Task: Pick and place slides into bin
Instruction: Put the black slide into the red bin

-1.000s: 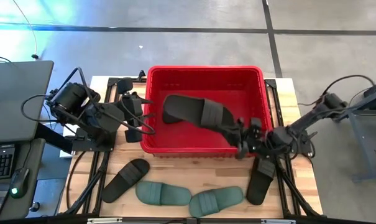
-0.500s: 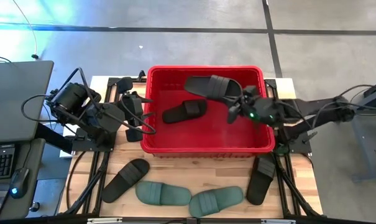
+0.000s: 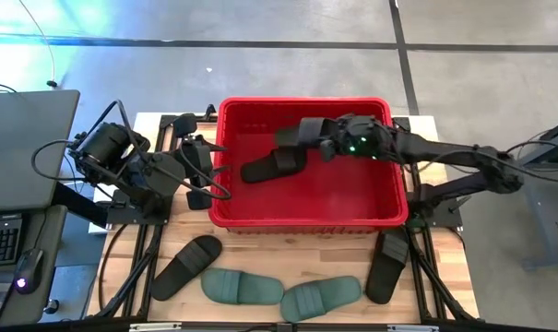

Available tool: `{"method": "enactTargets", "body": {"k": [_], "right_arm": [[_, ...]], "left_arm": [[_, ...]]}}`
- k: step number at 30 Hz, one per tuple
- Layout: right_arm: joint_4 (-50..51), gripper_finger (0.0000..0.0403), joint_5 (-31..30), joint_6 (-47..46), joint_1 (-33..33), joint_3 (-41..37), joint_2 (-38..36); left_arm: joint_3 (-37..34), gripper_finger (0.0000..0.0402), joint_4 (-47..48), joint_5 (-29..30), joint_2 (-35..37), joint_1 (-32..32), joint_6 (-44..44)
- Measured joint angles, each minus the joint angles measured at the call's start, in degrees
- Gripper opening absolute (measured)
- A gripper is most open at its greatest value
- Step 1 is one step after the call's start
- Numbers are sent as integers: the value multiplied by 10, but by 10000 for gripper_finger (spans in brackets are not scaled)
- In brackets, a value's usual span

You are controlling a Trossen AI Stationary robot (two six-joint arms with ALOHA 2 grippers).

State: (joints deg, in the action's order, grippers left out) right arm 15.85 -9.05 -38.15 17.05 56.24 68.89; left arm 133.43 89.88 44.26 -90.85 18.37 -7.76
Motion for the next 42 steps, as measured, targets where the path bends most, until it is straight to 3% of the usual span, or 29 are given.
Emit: {"method": "enactTargets", "body": {"k": [4, 11, 17, 24, 42], "right_arm": [[-41, 0, 86, 24, 42, -2, 55], [-192, 0, 140, 52, 89, -2, 160], [-310, 0, 251, 72, 116, -1, 260], [-340, 5, 277, 49, 119, 1, 339], [-348, 192, 287, 50, 120, 22, 350]], "left_arm": [[0, 154, -2, -1, -1, 0, -2], [0, 154, -4, -2, -11, 0, -31], [0, 154, -18, -16, -22, 0, -34], [0, 154, -29, -33, -36, 0, -35], [0, 154, -29, -40, -40, 0, -35]]}}
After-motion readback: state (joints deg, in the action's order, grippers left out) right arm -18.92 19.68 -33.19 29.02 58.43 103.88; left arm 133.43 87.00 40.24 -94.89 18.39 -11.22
